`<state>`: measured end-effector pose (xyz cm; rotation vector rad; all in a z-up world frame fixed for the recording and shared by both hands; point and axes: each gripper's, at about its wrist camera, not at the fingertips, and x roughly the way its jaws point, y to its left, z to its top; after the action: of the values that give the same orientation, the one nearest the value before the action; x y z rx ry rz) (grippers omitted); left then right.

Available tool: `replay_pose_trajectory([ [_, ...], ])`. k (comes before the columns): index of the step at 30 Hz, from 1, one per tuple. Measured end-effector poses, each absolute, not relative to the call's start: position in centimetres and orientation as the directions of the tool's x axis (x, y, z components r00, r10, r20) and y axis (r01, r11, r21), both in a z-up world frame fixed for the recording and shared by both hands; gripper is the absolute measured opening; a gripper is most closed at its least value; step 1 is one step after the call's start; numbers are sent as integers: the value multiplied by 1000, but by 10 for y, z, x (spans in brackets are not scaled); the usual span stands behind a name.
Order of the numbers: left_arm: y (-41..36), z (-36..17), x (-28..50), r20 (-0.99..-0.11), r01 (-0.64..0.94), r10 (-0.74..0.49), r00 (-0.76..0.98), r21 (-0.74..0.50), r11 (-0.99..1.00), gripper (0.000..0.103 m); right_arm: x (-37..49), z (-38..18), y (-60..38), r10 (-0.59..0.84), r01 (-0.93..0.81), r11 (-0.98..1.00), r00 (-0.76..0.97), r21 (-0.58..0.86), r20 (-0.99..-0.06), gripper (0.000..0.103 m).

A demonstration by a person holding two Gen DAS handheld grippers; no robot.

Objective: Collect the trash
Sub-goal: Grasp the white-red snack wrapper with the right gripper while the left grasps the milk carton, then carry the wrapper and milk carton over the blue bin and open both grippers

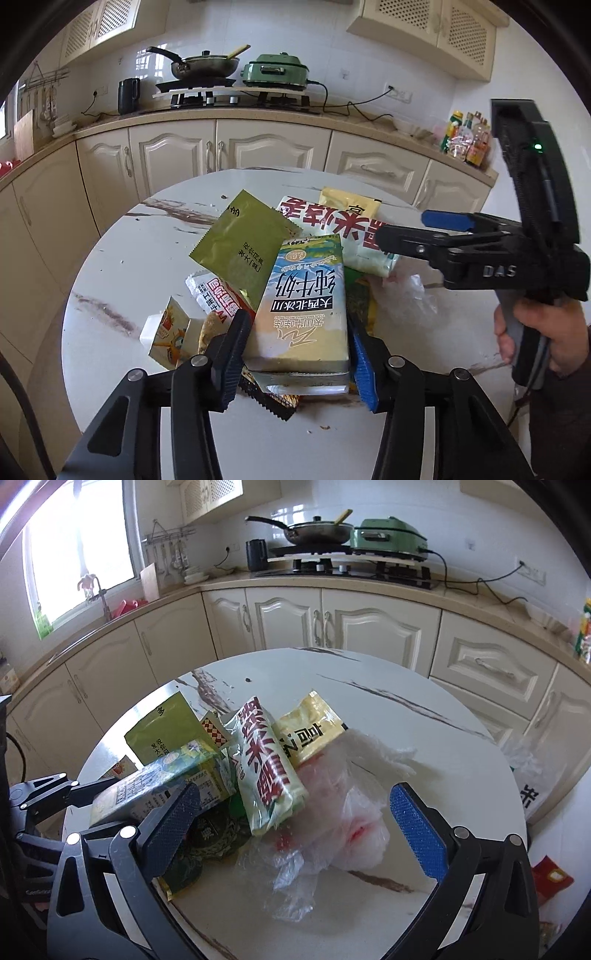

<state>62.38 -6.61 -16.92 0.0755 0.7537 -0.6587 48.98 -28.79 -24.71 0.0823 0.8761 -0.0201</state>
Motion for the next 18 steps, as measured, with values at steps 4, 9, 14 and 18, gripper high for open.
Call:
replay_pose_trajectory([
  [4,-52,-173,616,-659,585,-548,515,-197,787,47,506,-261,-285,84,12,993,597,114,-798,78],
  [9,-62,-175,614,-674,570,-522,523,-179,802,48,510,-272,-279,107,-3,992,578,129,-809,46],
  [14,-76,-172,611,-683,558,-509,523,-177,811,47,500,-264,-272,114,-35,993,604,116,-789,16],
  [18,-74,-165,603,-657,548,-522,544,-192,814,45,484,-249,-269,98,-32,994,648,101,-755,15],
])
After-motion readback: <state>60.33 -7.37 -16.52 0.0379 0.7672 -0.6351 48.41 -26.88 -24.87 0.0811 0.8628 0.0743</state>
